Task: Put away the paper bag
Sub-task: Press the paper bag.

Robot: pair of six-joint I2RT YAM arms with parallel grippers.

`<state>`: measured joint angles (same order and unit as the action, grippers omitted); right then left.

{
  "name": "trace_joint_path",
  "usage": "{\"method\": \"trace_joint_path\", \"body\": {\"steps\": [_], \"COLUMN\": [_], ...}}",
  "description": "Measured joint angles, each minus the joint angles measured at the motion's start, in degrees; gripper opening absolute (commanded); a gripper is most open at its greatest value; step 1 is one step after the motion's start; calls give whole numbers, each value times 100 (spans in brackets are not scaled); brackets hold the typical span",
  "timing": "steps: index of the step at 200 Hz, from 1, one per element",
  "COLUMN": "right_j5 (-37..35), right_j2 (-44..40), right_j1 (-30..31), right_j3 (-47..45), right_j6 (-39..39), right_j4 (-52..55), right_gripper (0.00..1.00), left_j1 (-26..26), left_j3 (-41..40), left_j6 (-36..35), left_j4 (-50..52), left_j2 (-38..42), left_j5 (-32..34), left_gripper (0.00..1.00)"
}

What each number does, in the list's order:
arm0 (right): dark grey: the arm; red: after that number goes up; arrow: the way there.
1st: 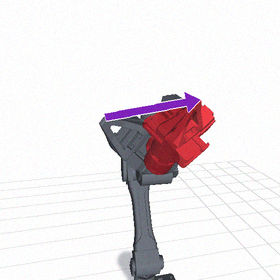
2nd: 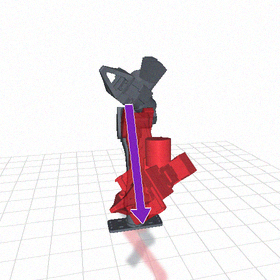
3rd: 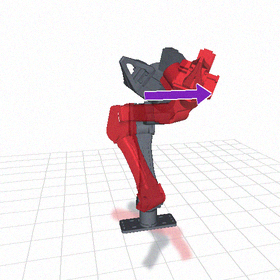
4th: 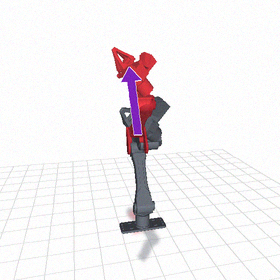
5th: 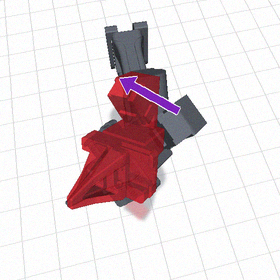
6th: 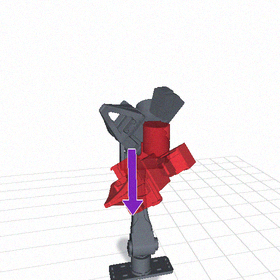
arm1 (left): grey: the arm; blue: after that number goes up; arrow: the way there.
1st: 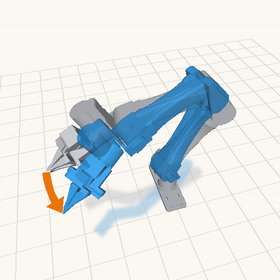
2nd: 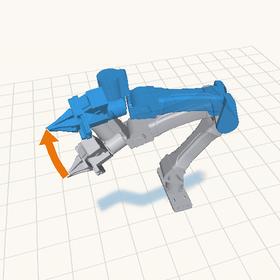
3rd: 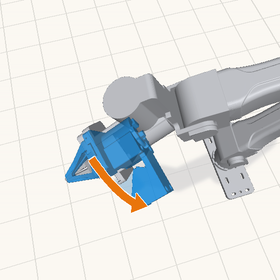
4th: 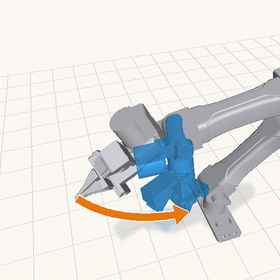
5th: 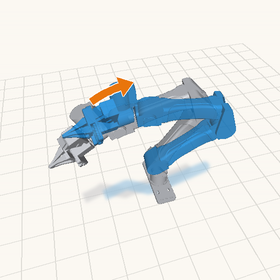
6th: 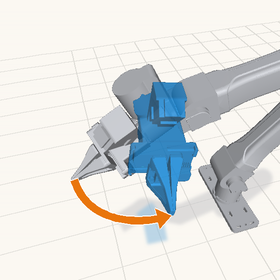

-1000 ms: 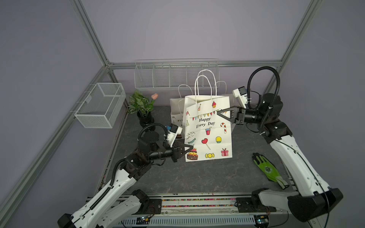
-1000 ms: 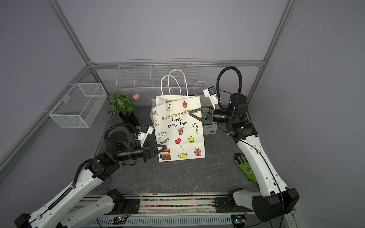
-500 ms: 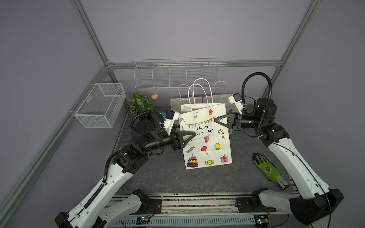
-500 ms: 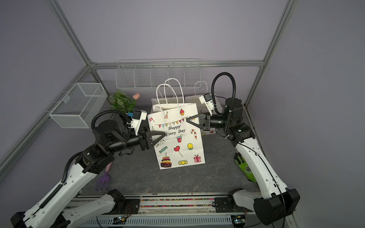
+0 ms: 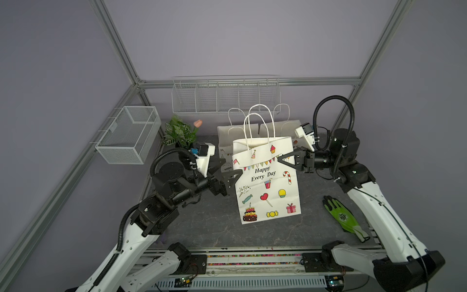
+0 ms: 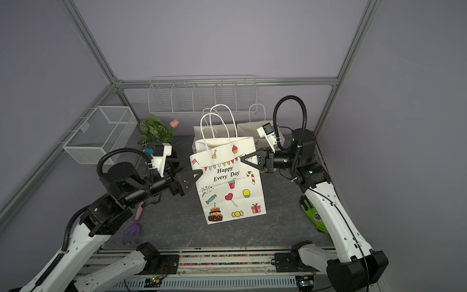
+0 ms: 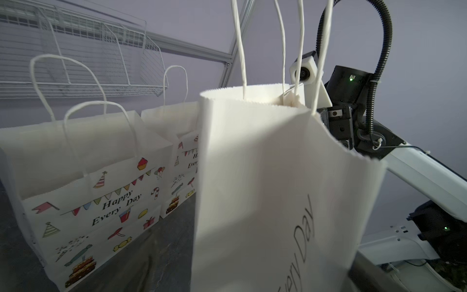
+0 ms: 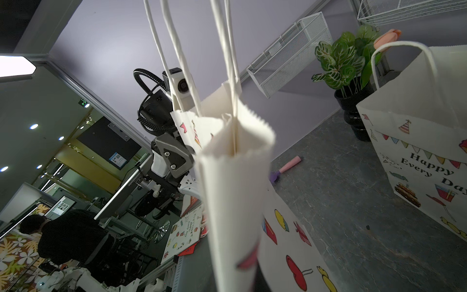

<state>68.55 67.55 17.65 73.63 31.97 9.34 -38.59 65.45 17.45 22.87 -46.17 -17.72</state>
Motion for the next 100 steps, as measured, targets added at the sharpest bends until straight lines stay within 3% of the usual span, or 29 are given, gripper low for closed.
{"method": "trace_joint_path", "body": {"steps": [52, 100], "right_j5": [752, 1021], "right_j2": [186, 474], "right_j1": [42, 111], "right_j3": [-55, 422], "right_j6": [494, 654], "right_j4": [-946, -1187], "right_gripper": [7, 7], "left_j1": [584, 914], "left_j3": [-372, -981], "left_j6": [7, 367], "left_j4": [-122, -1117], "left_j2": [468, 297], "left_j5": [-76, -1572], "left_gripper": [100, 100]}}
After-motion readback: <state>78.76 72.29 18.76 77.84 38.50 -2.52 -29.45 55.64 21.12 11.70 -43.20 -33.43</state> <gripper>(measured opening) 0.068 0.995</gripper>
